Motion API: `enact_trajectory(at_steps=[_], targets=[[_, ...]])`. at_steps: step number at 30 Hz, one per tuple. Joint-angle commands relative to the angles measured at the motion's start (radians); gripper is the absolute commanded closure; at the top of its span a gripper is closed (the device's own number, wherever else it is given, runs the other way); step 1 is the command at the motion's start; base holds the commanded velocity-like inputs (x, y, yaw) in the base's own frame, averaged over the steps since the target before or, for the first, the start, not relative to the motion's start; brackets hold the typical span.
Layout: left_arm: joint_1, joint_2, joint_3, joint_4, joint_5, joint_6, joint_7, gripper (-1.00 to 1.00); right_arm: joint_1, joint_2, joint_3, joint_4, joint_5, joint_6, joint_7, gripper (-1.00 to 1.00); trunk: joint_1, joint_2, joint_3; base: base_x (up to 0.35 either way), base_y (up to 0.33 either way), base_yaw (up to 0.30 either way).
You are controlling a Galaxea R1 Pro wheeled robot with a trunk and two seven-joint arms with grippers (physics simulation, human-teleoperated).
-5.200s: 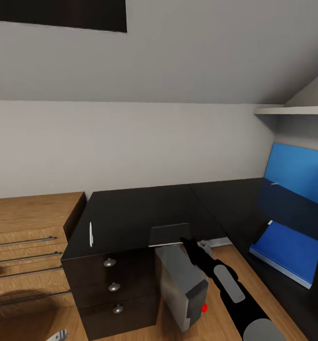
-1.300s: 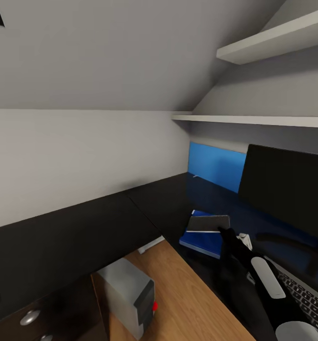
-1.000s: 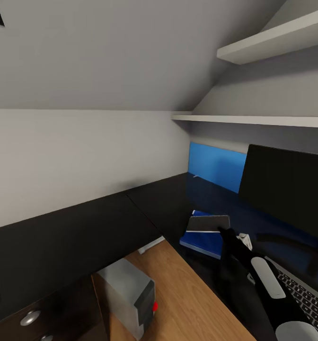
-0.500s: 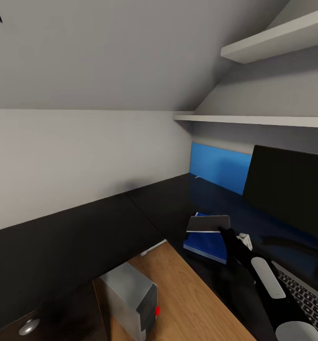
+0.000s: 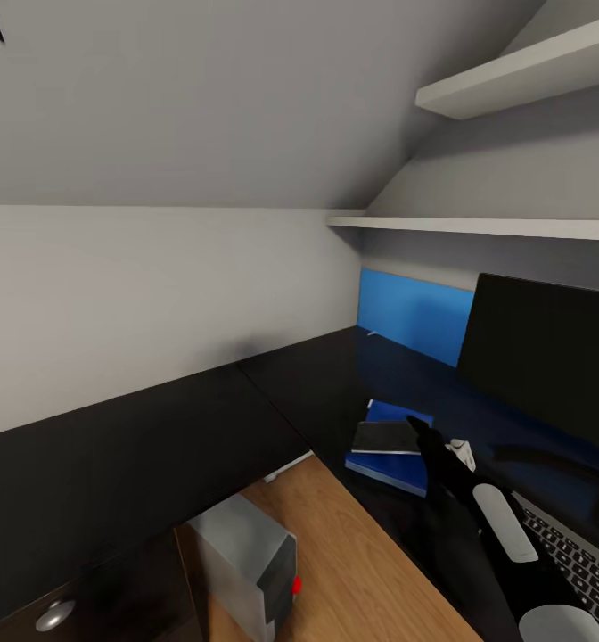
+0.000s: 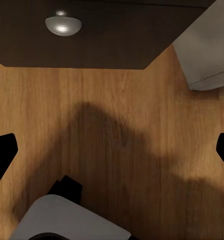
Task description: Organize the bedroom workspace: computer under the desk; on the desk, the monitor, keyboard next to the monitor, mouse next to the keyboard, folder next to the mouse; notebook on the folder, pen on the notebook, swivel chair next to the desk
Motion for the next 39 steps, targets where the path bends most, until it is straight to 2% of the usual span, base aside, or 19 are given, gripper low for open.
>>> enact_trajectory(at_steps=[1,6,16,17,22,39], targets=[[0.000,0.000,0.000,-0.002,0.009,0.003,0.006,-1.00,0.000,0.000,-0.002,-0.001,-0.006,0.005,0.001,-1.00,0.000,-0.001,-0.001,-0.015,-0.088,0.000],[0.000,0.001,0.000,-0.002,0.009,0.003,0.006,-1.00,0.000,-0.001,-0.003,-0.001,-0.007,0.005,0.001,-1.00,0.000,-0.001,-0.001,-0.042,-0.178,0.000],[0.000,0.001,0.000,-0.002,0.010,0.004,0.006,-1.00,0.000,-0.005,-0.011,0.000,-0.006,0.001,-0.001,-1.00,0.000,-0.001,-0.001,-0.004,-0.017,0.000],[0.000,0.001,-0.001,-0.002,0.010,0.004,0.006,-1.00,0.000,-0.005,-0.030,0.001,-0.005,-0.003,-0.002,-1.00,0.000,-0.001,-0.001,0.000,0.000,0.000],[0.000,0.000,0.000,-0.002,0.010,0.004,0.006,-1.00,0.000,-0.006,-0.054,0.001,-0.004,-0.005,-0.004,-1.00,0.000,-0.001,-0.001,0.000,0.000,0.000],[0.000,0.000,0.000,-0.002,0.010,0.003,0.006,-1.00,0.000,-0.006,-0.058,0.015,-0.006,-0.004,0.001,-1.00,0.000,-0.001,-0.001,0.000,0.000,0.000]])
